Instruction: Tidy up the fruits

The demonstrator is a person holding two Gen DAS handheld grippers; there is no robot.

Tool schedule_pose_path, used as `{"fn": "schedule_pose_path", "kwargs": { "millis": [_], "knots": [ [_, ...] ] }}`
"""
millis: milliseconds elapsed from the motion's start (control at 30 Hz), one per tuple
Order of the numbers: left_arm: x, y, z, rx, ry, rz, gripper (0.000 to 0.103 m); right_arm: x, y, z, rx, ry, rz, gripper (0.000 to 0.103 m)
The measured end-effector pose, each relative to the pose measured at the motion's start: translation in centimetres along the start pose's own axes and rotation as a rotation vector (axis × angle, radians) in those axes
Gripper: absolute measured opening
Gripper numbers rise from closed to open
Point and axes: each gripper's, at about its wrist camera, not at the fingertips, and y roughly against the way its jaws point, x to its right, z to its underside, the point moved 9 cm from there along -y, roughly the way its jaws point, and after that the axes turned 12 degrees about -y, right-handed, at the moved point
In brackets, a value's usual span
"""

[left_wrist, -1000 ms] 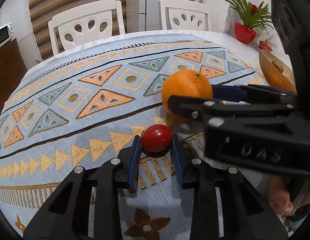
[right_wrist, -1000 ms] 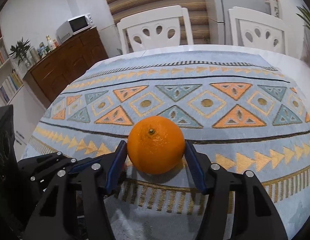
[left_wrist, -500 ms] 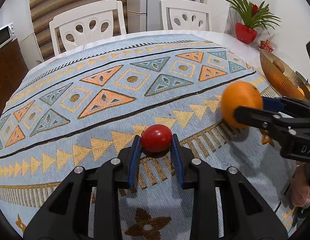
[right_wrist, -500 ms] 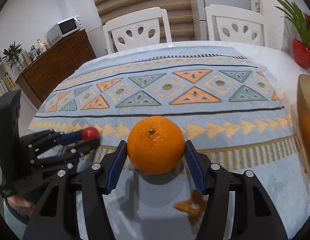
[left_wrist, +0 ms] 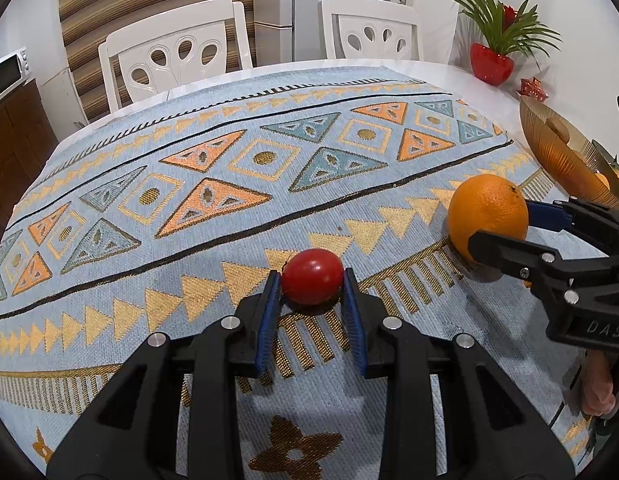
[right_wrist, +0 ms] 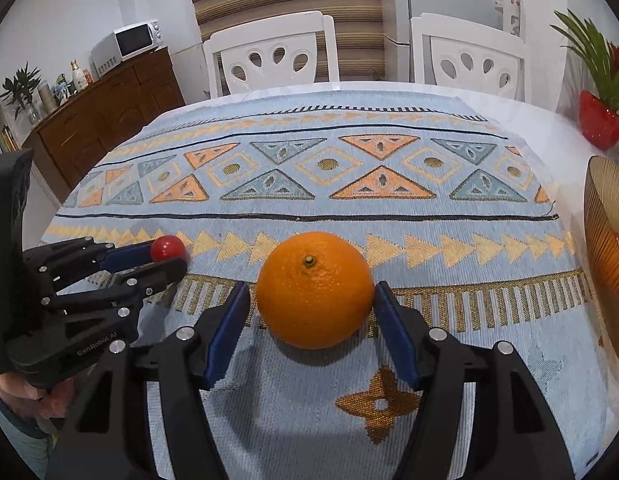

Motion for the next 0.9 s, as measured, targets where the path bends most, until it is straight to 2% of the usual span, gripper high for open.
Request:
{"fn": "schedule_pose_path", "kwargs": {
  "millis": [367,900],
  "knots": [
    [0.05,-0.03,0.02,-0.001,-0.001,-0.002,0.03,-0.05,-0.11,0.17,0.004,0.013,0.022,0.078],
    [-0.03,-0.02,0.02,-0.002,0.0,-0.002,0.031,0.45,-0.35,0.07,0.004,0.007,0.04,0.079]
  ]
}}
